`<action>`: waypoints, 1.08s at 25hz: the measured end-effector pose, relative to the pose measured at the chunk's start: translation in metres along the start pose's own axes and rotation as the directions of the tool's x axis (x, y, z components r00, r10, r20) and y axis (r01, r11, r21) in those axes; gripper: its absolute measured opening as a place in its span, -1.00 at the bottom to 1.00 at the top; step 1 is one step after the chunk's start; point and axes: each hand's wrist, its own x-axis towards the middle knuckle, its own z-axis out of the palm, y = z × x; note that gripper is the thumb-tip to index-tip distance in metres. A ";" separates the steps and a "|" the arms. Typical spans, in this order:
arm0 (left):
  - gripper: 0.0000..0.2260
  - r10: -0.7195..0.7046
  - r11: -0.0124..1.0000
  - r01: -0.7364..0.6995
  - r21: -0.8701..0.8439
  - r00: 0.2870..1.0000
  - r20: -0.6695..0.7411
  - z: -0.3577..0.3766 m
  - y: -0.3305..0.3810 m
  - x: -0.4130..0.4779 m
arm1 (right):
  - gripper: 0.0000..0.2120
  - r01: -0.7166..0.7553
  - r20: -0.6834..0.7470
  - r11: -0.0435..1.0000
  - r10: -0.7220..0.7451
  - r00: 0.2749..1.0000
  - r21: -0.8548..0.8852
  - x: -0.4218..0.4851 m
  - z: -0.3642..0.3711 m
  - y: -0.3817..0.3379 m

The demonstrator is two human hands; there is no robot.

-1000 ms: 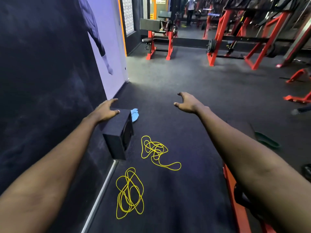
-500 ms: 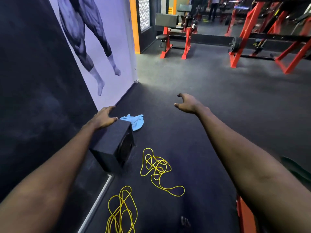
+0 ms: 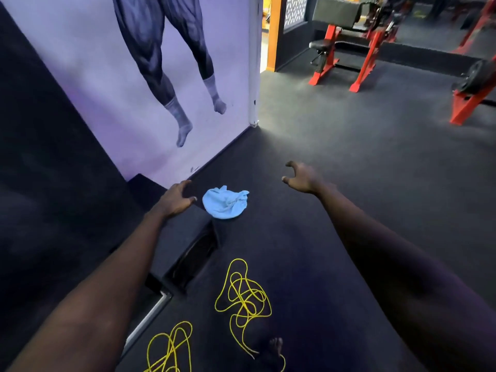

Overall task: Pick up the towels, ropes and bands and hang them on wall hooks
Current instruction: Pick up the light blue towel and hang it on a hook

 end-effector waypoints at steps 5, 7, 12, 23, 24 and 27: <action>-0.39 -0.095 0.994 0.094 -0.048 0.995 -0.033 -0.002 0.020 0.093 | -0.43 0.038 0.053 0.999 -0.036 0.998 -0.036 0.117 -0.018 0.028; -0.40 -0.128 0.991 0.126 -0.039 0.990 -0.051 -0.005 0.028 0.137 | -0.42 0.059 0.093 0.998 -0.055 0.994 -0.037 0.175 -0.027 0.038; -0.38 -0.249 0.964 0.242 -0.108 0.967 -0.051 0.012 0.038 0.243 | -0.40 0.132 0.193 0.991 -0.128 0.973 -0.011 0.343 -0.023 0.059; -0.42 -0.536 0.812 0.528 -0.247 0.843 0.039 0.063 -0.021 0.455 | -0.46 0.255 0.527 0.966 -0.199 0.826 -0.035 0.630 0.080 0.027; -0.42 -0.556 0.790 0.545 -0.279 0.830 0.048 0.070 -0.035 0.483 | -0.43 0.261 0.545 0.963 -0.186 0.818 -0.064 0.656 0.098 0.023; -0.42 -0.598 0.721 0.596 -0.353 0.793 0.116 0.101 -0.089 0.568 | -0.45 0.253 0.608 0.956 -0.115 0.786 -0.146 0.738 0.166 0.022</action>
